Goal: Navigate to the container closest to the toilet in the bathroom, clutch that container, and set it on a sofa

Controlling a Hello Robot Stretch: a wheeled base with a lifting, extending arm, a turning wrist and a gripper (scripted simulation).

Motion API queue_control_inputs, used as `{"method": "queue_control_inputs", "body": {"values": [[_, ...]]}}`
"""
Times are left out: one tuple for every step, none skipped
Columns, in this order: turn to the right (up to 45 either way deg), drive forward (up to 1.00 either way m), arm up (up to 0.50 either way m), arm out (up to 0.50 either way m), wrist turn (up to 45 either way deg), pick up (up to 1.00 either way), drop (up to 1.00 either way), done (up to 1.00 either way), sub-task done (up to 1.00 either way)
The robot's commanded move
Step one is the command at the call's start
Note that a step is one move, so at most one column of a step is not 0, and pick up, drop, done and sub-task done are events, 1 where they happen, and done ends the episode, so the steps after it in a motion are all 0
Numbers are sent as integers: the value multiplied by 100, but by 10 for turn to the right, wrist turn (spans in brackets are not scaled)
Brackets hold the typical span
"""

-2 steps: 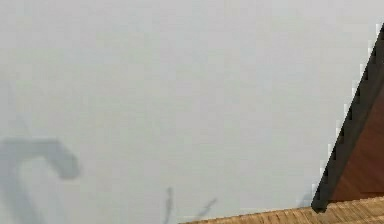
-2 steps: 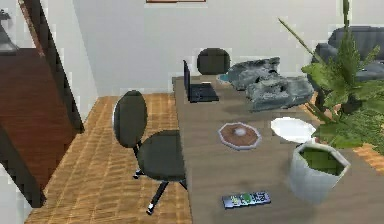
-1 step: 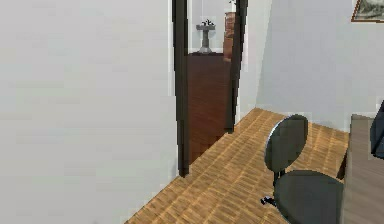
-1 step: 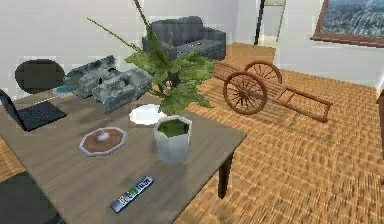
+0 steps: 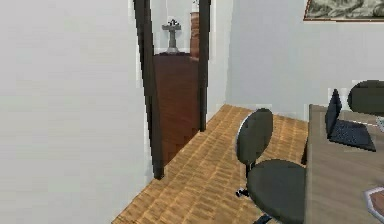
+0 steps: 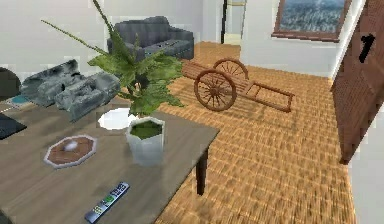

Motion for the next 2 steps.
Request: {"method": "queue_control_inputs", "body": {"values": [[0,20,0,0,0,0,0,0,0],[-30,0,0,0,0,0,0,0,0]]}}
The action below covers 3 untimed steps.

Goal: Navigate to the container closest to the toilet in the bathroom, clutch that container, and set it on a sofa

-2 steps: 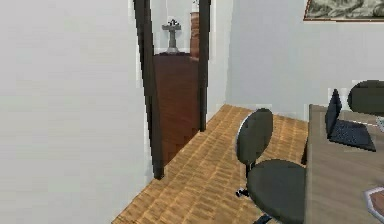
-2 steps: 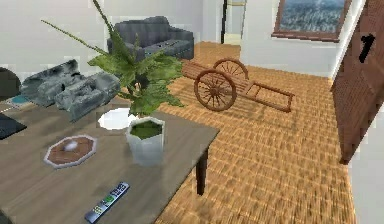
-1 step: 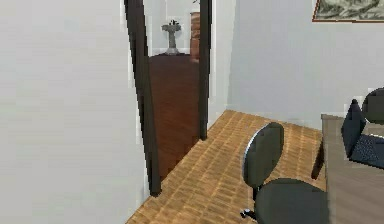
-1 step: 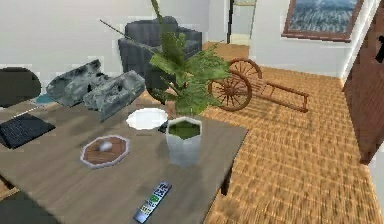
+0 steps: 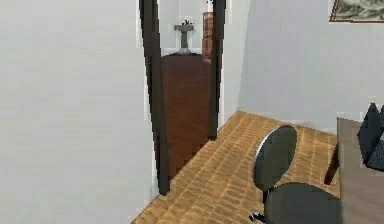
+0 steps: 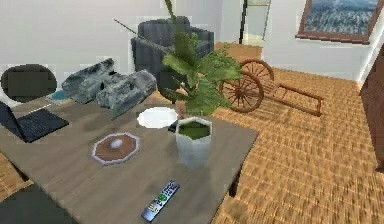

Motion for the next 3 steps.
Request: {"method": "queue_control_inputs", "body": {"values": [[0,100,0,0,0,0,0,0,0],[-150,0,0,0,0,0,0,0,0],[0,20,0,0,0,0,0,0,0]]}}
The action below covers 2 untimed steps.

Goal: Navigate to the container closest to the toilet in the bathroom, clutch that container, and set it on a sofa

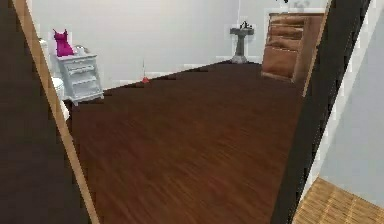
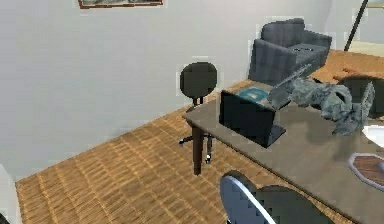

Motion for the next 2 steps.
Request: {"method": "queue_control_inputs", "body": {"values": [[180,0,0,0,0,0,0,0,0],[0,30,0,0,0,0,0,0,0]]}}
